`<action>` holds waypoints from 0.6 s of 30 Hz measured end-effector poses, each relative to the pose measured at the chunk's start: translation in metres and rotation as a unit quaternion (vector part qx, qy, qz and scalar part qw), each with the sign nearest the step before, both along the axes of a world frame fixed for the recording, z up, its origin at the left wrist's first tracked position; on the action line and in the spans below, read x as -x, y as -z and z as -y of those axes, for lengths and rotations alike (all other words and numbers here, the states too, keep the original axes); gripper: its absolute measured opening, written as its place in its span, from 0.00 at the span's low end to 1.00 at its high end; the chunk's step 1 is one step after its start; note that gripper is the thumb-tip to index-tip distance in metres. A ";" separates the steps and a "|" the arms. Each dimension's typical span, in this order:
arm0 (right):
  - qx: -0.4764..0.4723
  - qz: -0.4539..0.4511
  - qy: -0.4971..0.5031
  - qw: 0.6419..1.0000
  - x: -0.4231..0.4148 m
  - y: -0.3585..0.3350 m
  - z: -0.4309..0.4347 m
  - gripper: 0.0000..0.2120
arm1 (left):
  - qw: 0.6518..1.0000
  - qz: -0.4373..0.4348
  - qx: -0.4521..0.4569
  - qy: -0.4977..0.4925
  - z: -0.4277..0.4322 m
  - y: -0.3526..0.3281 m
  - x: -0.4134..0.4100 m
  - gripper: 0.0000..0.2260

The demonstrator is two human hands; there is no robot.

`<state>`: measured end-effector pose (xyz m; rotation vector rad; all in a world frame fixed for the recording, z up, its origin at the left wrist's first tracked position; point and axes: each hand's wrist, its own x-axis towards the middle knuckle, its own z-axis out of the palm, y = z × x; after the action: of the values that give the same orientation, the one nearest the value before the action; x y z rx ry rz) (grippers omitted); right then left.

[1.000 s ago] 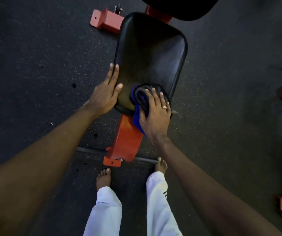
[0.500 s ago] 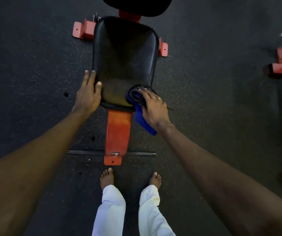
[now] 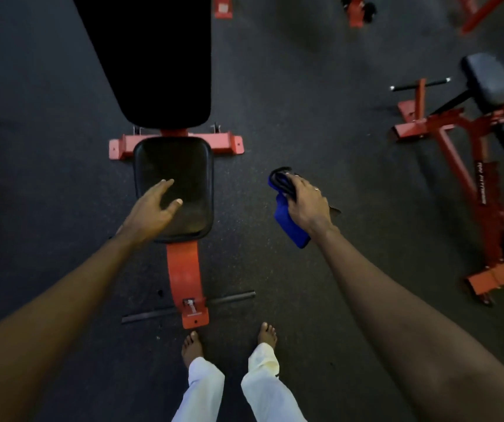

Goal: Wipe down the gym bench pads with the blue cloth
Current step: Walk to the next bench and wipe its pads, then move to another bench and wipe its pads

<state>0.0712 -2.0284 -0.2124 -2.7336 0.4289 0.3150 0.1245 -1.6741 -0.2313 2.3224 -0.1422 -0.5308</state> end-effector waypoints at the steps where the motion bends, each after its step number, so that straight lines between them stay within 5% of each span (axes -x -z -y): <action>1: 0.000 0.013 0.013 1.000 0.002 -0.017 0.015 0.26 | 1.000 0.008 -0.001 0.011 0.009 -0.019 -0.004 0.28; 18: 0.001 0.210 0.247 0.946 0.094 -0.285 0.275 0.24 | 0.954 0.164 0.022 0.252 0.272 -0.315 -0.050 0.29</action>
<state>-0.0228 -2.3033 0.0727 -2.4798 0.9510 -0.3911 0.1746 -1.9459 0.0836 2.3092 -0.9128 -0.3707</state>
